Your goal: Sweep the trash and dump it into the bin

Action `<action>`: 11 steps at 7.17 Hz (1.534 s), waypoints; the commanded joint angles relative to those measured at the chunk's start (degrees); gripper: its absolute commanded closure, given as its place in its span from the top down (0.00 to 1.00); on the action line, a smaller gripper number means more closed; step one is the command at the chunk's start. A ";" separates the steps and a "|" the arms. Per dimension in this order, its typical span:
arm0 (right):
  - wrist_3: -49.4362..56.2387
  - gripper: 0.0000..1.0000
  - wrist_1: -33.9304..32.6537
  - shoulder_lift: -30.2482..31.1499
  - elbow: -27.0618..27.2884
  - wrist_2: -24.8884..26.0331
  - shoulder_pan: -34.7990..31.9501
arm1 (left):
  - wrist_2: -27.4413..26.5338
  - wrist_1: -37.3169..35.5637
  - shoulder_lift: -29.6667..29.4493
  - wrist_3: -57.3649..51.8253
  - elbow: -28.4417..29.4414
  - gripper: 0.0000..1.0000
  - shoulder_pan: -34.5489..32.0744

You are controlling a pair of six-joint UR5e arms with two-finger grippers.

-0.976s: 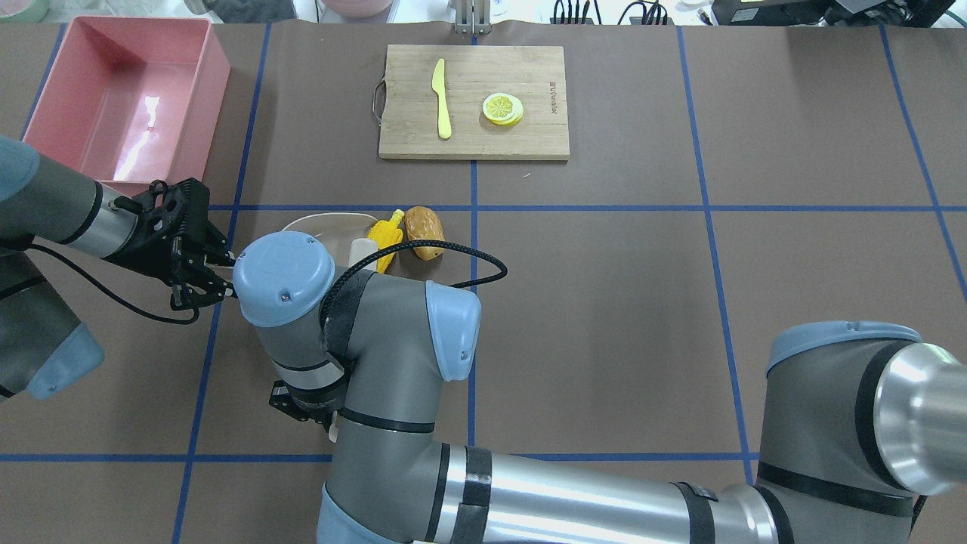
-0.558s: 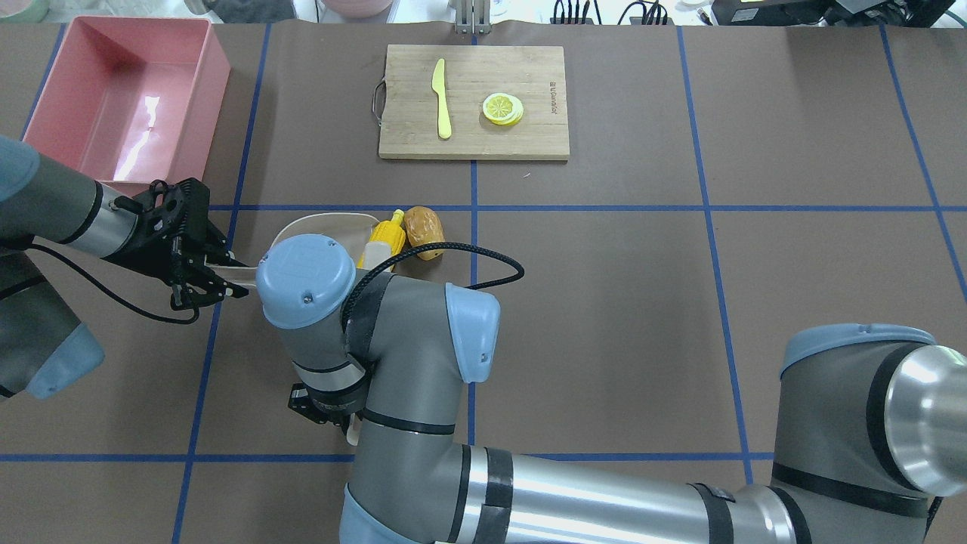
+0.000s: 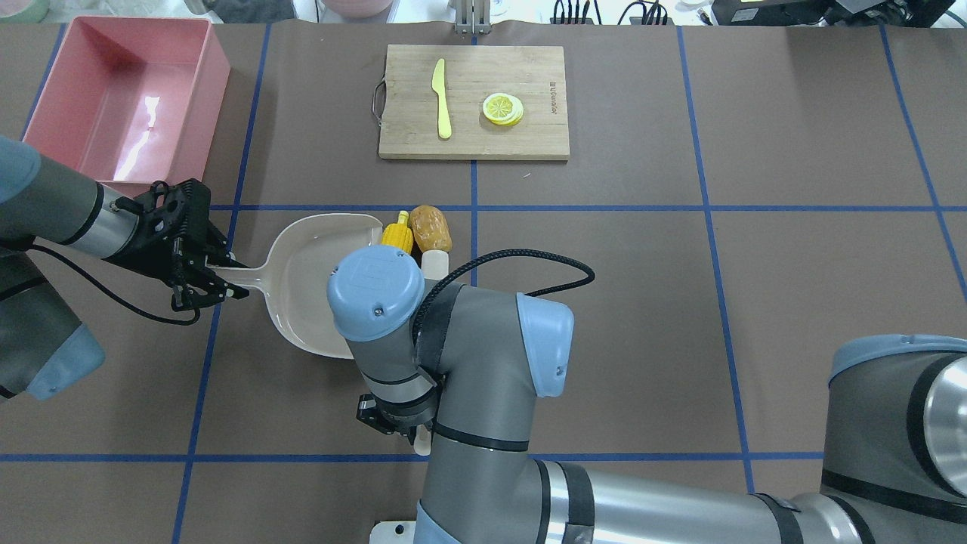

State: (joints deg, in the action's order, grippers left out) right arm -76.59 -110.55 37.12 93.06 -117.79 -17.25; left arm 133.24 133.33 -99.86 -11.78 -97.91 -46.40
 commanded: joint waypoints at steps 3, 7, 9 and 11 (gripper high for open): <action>4.26 0.00 -1.25 6.30 0.57 6.24 -0.33 | 0.00 -0.79 -0.42 0.00 -0.09 0.00 0.17; 5.93 0.00 0.43 5.95 -2.70 6.43 -0.68 | 0.00 -0.79 -0.51 -0.08 0.00 0.00 0.26; 6.02 0.00 1.38 5.16 -2.79 6.26 -1.38 | 0.00 -0.70 -0.51 -0.26 -0.09 0.00 0.26; 6.28 0.00 2.35 0.18 -6.45 5.64 -0.77 | 0.09 -0.62 -0.51 -0.70 -0.09 0.00 0.26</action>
State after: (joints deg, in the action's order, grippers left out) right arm -70.49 -108.82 40.40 89.18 -111.81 -18.41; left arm 133.26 132.64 -100.37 -12.16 -98.02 -46.14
